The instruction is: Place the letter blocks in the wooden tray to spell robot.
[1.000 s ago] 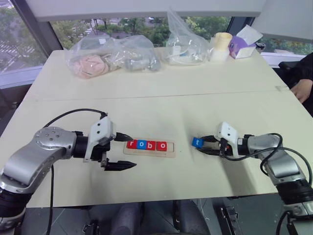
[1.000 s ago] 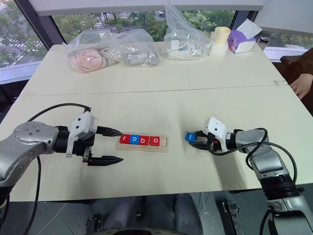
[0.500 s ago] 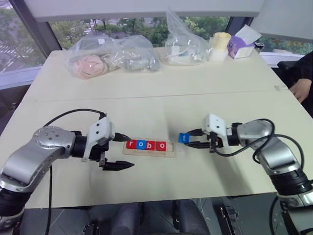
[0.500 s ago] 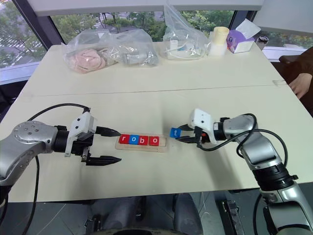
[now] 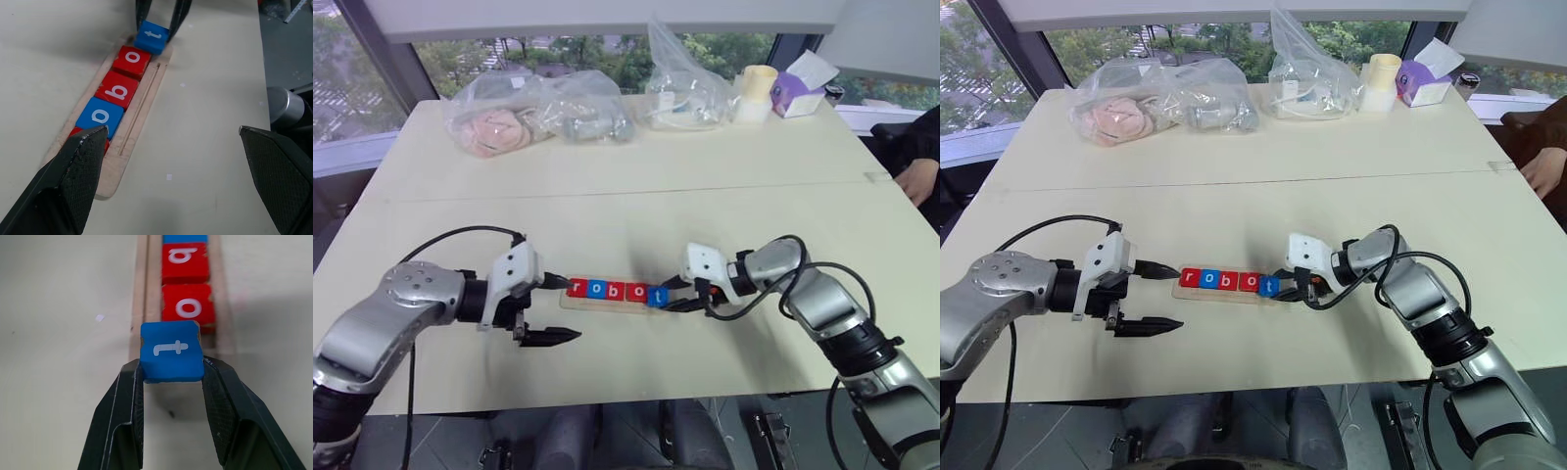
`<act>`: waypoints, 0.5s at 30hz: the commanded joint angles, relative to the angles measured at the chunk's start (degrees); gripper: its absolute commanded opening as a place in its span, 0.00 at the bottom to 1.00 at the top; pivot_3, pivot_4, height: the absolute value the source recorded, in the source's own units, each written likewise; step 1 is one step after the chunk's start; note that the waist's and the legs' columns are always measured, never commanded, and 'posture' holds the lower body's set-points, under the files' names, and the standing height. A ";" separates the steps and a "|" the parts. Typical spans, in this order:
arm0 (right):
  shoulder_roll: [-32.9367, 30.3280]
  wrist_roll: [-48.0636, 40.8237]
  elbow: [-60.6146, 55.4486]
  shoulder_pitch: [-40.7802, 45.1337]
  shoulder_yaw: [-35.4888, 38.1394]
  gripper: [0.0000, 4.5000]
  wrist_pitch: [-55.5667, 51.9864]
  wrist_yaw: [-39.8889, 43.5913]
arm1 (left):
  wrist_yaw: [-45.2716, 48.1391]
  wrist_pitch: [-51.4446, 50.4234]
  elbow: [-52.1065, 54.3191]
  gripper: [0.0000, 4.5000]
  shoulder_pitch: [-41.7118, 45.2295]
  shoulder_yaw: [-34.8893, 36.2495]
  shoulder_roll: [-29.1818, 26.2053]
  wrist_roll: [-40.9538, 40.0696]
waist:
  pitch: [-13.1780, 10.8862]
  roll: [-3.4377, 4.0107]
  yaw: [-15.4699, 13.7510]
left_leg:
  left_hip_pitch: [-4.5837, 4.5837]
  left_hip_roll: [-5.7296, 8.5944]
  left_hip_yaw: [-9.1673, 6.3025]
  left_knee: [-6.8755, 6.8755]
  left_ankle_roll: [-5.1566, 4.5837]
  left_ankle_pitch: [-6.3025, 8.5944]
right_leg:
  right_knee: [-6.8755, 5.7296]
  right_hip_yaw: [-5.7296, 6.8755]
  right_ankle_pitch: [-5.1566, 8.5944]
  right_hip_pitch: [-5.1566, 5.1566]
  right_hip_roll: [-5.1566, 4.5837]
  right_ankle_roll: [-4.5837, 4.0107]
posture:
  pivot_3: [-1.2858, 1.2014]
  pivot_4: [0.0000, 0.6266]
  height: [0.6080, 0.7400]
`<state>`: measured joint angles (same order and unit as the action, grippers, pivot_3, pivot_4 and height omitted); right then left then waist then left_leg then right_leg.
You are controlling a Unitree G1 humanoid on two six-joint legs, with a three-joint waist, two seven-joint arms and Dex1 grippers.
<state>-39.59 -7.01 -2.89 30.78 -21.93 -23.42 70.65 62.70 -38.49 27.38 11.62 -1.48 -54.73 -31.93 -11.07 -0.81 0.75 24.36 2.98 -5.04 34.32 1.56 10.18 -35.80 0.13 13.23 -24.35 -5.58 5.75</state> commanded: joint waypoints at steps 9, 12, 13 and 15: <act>3.02 1.49 2.16 2.80 0.17 0.25 1.01 -0.83 | -1.32 0.26 1.69 1.00 0.63 0.11 0.83 -0.10 | 0.00 0.00 0.04 | -0.02 0.00 0.00 0.01 0.01 -0.01 | -0.06 0.00 0.00 0.00 0.01 0.00 | 0.52 0.24 1.00; 3.00 1.60 2.01 2.69 0.12 0.25 0.99 -0.63 | -1.54 0.20 1.82 1.00 0.72 0.04 1.00 -0.06 | 0.00 0.00 0.04 | -0.02 0.00 0.00 0.02 0.01 -0.01 | -0.07 0.00 0.00 0.00 0.01 0.01 | 0.52 0.24 1.00; 3.06 1.63 1.97 2.66 0.09 0.25 0.95 -0.65 | -1.61 0.21 1.81 1.00 0.77 0.00 1.05 -0.03 | 0.00 0.00 0.04 | -0.02 0.00 0.00 0.03 0.01 -0.01 | -0.08 0.00 0.00 0.00 0.01 0.01 | 0.52 0.24 1.00; 3.45 1.82 2.32 2.79 0.02 0.25 0.98 -1.02 | -1.73 0.26 1.74 1.00 0.85 -0.06 1.15 0.02 | 0.00 0.00 0.04 | -0.02 0.01 0.00 0.03 0.01 -0.01 | -0.08 0.00 0.00 0.00 0.01 0.01 | 0.52 0.24 1.00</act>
<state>-36.71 -5.23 -0.03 32.59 -22.36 -22.77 69.88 61.09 -38.54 27.81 11.66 -1.55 -53.74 -31.89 -11.07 -0.82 0.79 24.33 2.98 -5.04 34.35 1.58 10.17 -35.89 0.13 13.23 -24.35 -5.57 5.75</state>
